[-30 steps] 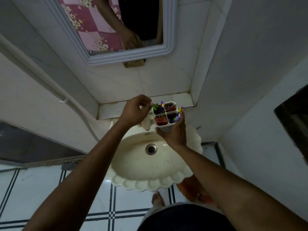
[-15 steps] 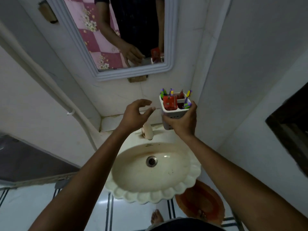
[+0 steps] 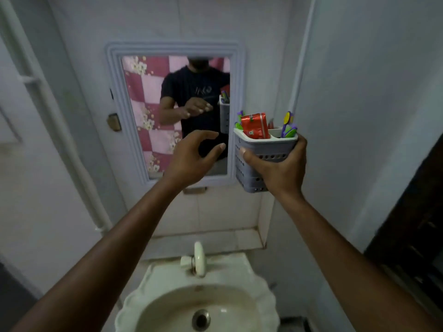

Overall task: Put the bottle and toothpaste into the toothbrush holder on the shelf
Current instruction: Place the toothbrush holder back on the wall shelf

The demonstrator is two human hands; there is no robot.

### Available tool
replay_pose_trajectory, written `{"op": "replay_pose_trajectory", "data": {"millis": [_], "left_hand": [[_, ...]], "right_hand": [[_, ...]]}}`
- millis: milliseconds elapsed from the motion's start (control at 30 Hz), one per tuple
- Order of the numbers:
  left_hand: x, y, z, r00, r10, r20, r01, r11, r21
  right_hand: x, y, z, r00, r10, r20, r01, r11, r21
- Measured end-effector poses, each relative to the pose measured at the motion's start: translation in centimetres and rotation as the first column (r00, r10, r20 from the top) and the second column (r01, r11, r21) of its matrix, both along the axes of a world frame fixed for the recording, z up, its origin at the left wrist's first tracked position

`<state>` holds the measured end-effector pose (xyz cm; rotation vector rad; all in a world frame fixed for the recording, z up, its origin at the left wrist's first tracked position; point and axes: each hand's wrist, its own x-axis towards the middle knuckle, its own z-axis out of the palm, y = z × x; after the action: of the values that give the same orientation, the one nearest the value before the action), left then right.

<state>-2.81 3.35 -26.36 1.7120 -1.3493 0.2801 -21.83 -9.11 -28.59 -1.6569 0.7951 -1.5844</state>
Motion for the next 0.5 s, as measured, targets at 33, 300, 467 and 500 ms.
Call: {"op": "replay_pose_trajectory", "data": {"millis": [33, 300, 467, 500], "left_hand": [[0.0, -0.3, 1.9, 1.0, -0.007, 0.023, 0.008, 0.999, -0.035], [-0.5, -1.4, 16.3, 0.959, 0.072, 0.275, -0.005, 0.972, -0.236], [-1.0, -1.9, 24.7, 0.884, 0.237, 0.402, -0.069, 0.918, -0.39], [-1.1, -2.0, 26.2, 0.867, 0.267, 0.42, -0.078, 0.907, -0.415]], "right_hand": [[-0.2, -0.1, 2.0, 1.0, 0.003, 0.016, -0.003, 1.0, -0.02], [-1.1, -0.4, 17.5, 0.996, 0.007, 0.087, 0.013, 0.975, -0.222], [-1.2, -0.4, 27.9, 0.992, -0.061, 0.114, 0.095, 0.94, -0.328], [-1.1, -0.5, 29.8, 0.99, -0.065, 0.124, 0.104, 0.935, -0.34]]}}
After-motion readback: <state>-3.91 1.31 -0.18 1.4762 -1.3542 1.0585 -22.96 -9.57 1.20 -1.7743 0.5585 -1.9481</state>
